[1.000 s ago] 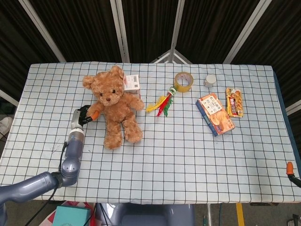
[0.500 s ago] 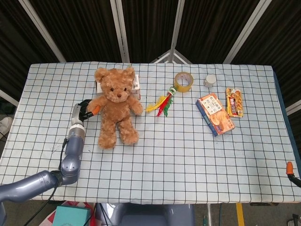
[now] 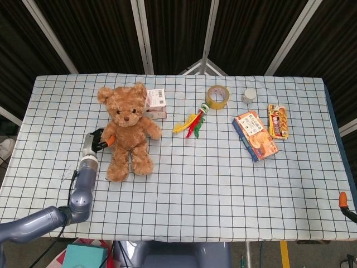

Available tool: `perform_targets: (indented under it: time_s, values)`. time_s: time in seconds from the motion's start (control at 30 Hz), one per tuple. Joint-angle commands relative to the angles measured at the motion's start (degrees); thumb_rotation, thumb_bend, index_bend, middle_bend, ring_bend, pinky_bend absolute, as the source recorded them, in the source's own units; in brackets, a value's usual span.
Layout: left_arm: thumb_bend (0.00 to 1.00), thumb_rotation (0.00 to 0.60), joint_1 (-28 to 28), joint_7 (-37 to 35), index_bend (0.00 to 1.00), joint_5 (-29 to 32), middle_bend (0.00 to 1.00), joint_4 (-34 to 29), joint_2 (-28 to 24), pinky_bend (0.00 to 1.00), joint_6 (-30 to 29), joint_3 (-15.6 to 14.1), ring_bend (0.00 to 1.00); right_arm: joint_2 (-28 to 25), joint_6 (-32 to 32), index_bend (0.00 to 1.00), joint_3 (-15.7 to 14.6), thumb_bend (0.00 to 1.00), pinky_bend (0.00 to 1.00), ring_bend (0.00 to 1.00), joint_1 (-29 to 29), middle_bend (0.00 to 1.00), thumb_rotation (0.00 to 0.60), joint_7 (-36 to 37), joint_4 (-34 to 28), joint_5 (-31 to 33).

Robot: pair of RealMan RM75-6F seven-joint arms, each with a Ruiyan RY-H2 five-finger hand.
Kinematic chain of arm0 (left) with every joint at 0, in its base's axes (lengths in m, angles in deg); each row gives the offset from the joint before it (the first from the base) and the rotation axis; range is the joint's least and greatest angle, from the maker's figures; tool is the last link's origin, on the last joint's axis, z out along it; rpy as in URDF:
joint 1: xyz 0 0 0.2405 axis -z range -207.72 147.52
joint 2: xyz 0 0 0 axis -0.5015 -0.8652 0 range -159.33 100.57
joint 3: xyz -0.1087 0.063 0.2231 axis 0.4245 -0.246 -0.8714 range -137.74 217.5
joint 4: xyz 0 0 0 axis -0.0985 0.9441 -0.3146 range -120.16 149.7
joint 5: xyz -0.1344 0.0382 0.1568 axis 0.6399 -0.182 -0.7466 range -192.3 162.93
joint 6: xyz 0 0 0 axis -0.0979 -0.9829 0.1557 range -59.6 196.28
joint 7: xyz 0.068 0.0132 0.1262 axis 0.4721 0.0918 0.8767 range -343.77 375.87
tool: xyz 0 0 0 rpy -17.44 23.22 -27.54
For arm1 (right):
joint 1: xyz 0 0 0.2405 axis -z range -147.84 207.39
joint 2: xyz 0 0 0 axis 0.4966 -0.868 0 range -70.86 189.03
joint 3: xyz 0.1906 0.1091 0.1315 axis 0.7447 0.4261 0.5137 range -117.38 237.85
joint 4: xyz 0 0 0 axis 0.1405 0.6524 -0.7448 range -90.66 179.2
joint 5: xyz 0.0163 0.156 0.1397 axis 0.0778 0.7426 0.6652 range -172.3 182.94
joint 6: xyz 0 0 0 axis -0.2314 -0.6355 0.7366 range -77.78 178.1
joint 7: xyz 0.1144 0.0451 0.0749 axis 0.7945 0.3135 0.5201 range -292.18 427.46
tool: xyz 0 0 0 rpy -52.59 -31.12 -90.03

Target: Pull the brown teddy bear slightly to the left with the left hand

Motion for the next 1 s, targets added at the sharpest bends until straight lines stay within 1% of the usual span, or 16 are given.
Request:
perform_targets:
  time_s: [0.03, 0.2, 0.33, 0.47, 0.7, 0.83, 1.0]
  values:
    - [0.53, 0.600, 0.13, 0.25, 0.46, -0.27, 0.54, 0.23, 0.30, 0.13, 0.10, 0.04, 0.13, 0.06, 0.17, 0.04, 0.04, 0.51, 0.14, 0.23, -0.05, 0.12, 0.600, 0.13, 0.07, 0.19]
    - [0.53, 0.600, 0.70, -0.37, 0.46, -0.95, 0.54, -0.34, 0.37, 0.13, -0.86, 1.97, 0.13, 0.16, 0.17, 0.04, 0.00, 0.51, 0.15, 0.23, -0.04, 0.12, 0.600, 0.21, 0.22, 0.15]
    - [0.53, 0.600, 1.11, 0.28, 0.46, -0.96, 0.54, -1.21, 0.00, 0.13, -2.03, 2.78, 0.13, 0.12, 0.37, 0.04, 0.00, 0.51, 0.14, 0.23, -0.16, 0.12, 0.600, 0.25, 0.22, 0.14]
    - [0.53, 0.600, 1.13, 0.87, 0.46, -0.24, 0.54, -1.30, 0.01, 0.13, -2.25, 2.80, 0.13, 0.17, 0.45, 0.04, -0.05, 0.51, 0.14, 0.23, -0.18, 0.12, 0.600, 0.24, 0.33, 0.14]
    - [0.53, 0.600, 0.70, 1.51, 0.46, 1.08, 0.54, 1.29, 1.24, 0.13, -0.71, 1.50, 0.13, 0.11, 0.31, 0.04, 0.04, 0.51, 0.14, 0.23, -0.10, 0.12, 0.600, 0.37, 0.42, 0.31]
    - [0.53, 0.600, 0.86, 1.65, 0.46, 0.65, 0.54, 1.69, 1.37, 0.13, -0.49, 1.76, 0.13, 0.12, 0.38, 0.04, 0.01, 0.51, 0.14, 0.23, -0.12, 0.12, 0.600, 0.24, 0.49, 0.31]
    - [0.53, 0.600, 1.17, 1.34, 0.46, 0.15, 0.54, 0.21, 0.57, 0.13, -1.14, 3.49, 0.13, 0.19, 0.50, 0.04, -0.01, 0.51, 0.14, 0.23, -0.18, 0.12, 0.600, 0.07, 0.54, 0.33]
